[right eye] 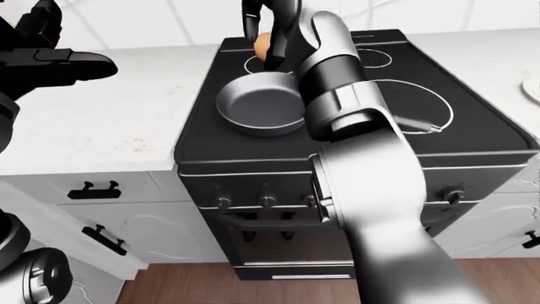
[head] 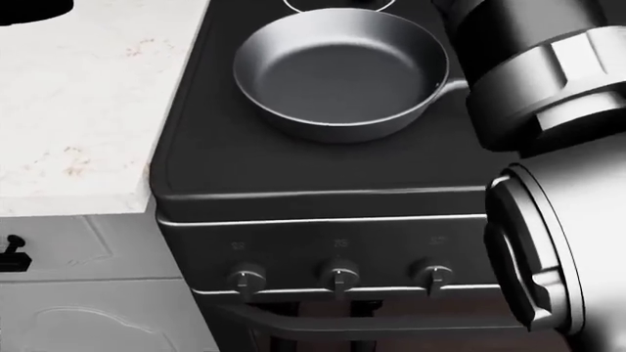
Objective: Pick the egg from the plate and place it in the pan.
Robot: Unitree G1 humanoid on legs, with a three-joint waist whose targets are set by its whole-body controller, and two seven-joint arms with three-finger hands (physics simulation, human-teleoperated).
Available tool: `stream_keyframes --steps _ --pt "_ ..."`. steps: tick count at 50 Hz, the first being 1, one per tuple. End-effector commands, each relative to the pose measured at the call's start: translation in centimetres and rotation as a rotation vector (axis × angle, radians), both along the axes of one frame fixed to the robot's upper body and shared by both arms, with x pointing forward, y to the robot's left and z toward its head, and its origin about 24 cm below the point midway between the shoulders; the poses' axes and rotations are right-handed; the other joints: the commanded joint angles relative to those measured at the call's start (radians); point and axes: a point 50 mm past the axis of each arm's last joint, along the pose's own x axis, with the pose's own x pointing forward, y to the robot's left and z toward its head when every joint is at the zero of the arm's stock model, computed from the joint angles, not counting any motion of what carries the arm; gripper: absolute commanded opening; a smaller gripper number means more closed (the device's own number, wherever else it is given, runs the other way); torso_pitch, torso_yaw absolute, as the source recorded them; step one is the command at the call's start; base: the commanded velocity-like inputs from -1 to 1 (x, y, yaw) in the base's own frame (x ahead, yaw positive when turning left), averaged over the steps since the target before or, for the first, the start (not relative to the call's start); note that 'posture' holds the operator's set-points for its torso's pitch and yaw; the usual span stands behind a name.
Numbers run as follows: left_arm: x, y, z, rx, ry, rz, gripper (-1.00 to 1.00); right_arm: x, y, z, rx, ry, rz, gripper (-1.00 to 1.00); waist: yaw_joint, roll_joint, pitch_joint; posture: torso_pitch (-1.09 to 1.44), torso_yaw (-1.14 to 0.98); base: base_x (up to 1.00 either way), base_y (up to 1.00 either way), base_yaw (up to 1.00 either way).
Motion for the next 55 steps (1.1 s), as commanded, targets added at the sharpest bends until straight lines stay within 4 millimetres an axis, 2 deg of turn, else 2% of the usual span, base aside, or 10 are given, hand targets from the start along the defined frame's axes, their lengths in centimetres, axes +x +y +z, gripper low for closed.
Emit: stream_keyframes --steps 1,18,28,36,55 --pt "-0.8 0.1 1.4 0.003 -0.082 0.004 1.00 -0.9 0.7 2.5 -0.003 -0.116 0.026 -1.00 0.000 0.005 -0.032 0.00 0.00 0.00 0.00 0.00" --pt "-1.0 0.3 1.6 -0.001 -0.086 0.007 1.00 -0.3 2.1 0.2 -0.021 -0.075 0.043 -1.00 0.002 0.009 -0.035 0.00 0.00 0.00 0.00 0.00" --pt "-1.0 0.3 1.6 -0.003 -0.087 0.007 1.00 0.2 2.2 -1.4 -0.020 -0.063 0.039 -1.00 0.002 0.010 -0.037 0.00 0.00 0.00 0.00 0.00" --pt "-1.1 0.4 1.7 -0.005 -0.090 0.007 1.00 0.6 2.5 -3.6 -0.007 -0.054 0.029 -1.00 0.002 0.010 -0.040 0.00 0.00 0.00 0.00 0.00" --pt "-1.2 0.6 1.7 -0.009 -0.093 0.010 1.00 0.8 3.0 -4.6 0.027 -0.077 0.024 -1.00 0.002 0.012 -0.042 0.00 0.00 0.00 0.00 0.00"
